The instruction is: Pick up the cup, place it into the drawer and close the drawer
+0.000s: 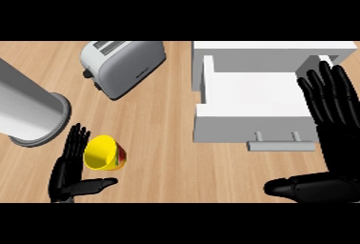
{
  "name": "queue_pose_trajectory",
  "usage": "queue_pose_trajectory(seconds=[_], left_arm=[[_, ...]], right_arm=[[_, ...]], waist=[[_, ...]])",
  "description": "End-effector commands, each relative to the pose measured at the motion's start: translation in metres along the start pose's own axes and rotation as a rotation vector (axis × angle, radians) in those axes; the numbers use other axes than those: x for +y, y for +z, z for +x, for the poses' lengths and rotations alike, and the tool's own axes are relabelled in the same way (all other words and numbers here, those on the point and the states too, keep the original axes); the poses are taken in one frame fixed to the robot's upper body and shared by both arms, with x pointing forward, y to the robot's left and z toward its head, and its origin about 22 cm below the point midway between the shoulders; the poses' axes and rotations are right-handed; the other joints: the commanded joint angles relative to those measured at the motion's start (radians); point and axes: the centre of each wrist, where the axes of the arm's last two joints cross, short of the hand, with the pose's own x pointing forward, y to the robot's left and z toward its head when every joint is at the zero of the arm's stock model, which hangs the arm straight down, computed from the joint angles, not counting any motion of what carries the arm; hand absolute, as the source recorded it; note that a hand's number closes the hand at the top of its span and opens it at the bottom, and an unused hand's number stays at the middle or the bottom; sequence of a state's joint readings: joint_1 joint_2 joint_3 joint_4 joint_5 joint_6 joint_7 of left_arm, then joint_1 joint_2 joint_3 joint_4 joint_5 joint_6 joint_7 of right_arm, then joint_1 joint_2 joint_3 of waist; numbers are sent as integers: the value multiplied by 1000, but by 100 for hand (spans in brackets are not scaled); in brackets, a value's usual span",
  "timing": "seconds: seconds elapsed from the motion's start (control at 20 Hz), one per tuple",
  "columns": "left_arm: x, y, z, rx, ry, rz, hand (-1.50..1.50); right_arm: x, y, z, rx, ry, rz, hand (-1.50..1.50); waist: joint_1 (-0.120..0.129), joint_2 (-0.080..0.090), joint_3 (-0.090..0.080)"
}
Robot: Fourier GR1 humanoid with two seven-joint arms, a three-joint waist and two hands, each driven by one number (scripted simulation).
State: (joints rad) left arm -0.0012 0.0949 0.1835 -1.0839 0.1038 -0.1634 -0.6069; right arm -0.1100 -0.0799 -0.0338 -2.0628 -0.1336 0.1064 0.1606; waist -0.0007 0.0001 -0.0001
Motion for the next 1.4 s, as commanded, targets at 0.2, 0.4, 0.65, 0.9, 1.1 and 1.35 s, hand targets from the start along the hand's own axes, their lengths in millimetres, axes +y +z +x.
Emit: queue_pose_trajectory(seconds=[0.2, 0.4, 0.65, 0.9, 1.1, 1.35], left_arm=[[-4, -2, -26, 24, -7, -3, -150], [4, 2, -31, 23, 16, -30, -150], [10, -14, -37, -2, 45, -34, -150], [0, -7, -49, 4, 72, -27, -150], [12, -29, -34, 1, 130, -28, -150], [-1, -11, -51, 2, 218, -90, -150]], right_arm=[[-4, 5, -8, -11, -20, -11, -150], [-9, -13, 10, 2, -7, 1, -150], [12, -7, 5, -2, -5, 27, -150], [4, 5, 14, 9, -13, 29, -150], [1, 27, 12, -3, -2, 0, -150], [9, -3, 13, -7, -8, 19, -150]], waist=[[-1, 0, 0], [1, 0, 0], [-1, 0, 0], [-4, 1, -1], [-6, 0, 0], [-2, 1, -1]])
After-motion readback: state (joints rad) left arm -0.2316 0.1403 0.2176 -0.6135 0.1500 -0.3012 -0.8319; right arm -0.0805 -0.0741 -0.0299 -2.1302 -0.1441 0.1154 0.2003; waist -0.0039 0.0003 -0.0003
